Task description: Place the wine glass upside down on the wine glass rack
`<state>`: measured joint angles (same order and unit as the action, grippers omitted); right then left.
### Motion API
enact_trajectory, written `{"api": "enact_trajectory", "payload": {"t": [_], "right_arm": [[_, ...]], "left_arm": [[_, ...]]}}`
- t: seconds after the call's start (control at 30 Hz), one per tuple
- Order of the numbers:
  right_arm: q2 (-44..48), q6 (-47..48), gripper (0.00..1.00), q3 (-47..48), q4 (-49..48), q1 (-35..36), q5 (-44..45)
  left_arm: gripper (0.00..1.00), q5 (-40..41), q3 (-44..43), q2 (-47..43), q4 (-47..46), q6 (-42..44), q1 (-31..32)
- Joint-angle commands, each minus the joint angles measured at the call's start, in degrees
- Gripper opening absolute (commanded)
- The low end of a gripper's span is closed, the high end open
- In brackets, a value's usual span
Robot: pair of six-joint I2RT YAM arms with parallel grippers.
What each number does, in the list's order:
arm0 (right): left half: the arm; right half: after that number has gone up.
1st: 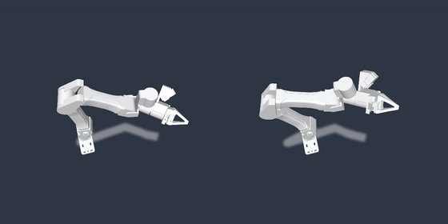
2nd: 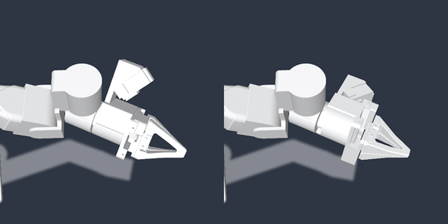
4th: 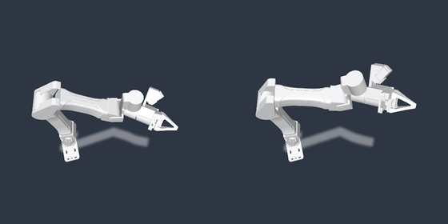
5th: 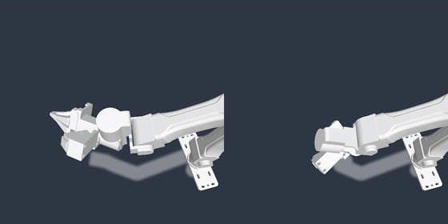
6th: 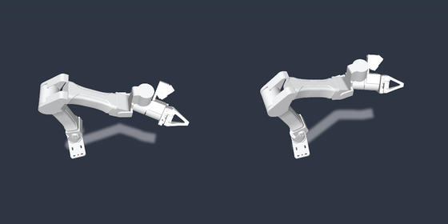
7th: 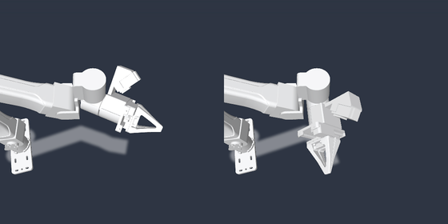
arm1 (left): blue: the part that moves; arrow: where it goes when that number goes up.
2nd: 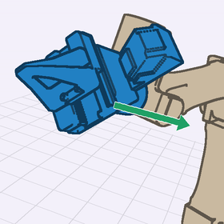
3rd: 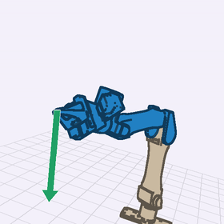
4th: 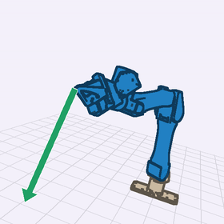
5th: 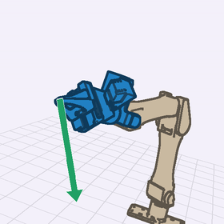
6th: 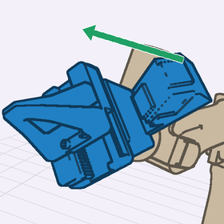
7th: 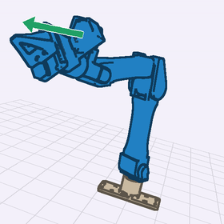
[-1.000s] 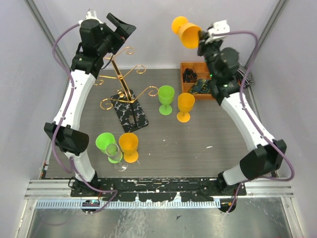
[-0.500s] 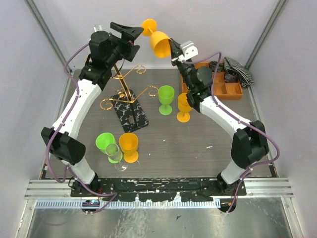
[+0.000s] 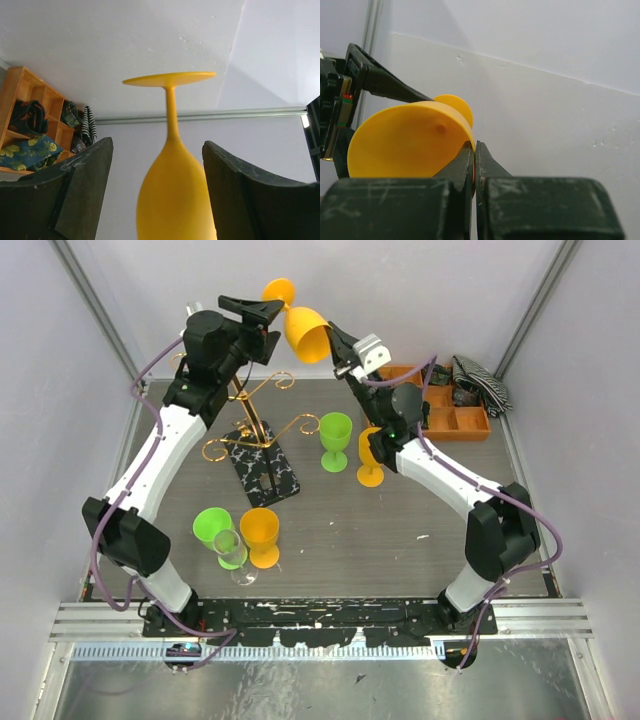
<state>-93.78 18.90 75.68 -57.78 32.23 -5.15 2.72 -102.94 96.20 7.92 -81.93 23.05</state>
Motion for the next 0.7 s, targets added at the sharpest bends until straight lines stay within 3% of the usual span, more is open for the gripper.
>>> {"api": "enact_trajectory", "payload": {"t": [0.0, 0.4, 0.67], "right_arm": [[1.4, 0.93, 0.01, -0.64, -2.54, 1.02, -1.29], [1.34, -1.29, 0.01, -1.71, -4.27, 3.19, -0.91], [1.34, 0.28, 0.01, -1.66, -3.3, 4.13, -0.02]], "left_arm": [[0.78, 1.96, 1.24, -2.51, -4.82, -1.25, 0.31], [0.65, 3.2, 3.65, -3.19, -6.07, -2.01, 0.95], [0.4, 3.43, 4.11, -3.75, -6.58, -1.2, 0.95]]}}
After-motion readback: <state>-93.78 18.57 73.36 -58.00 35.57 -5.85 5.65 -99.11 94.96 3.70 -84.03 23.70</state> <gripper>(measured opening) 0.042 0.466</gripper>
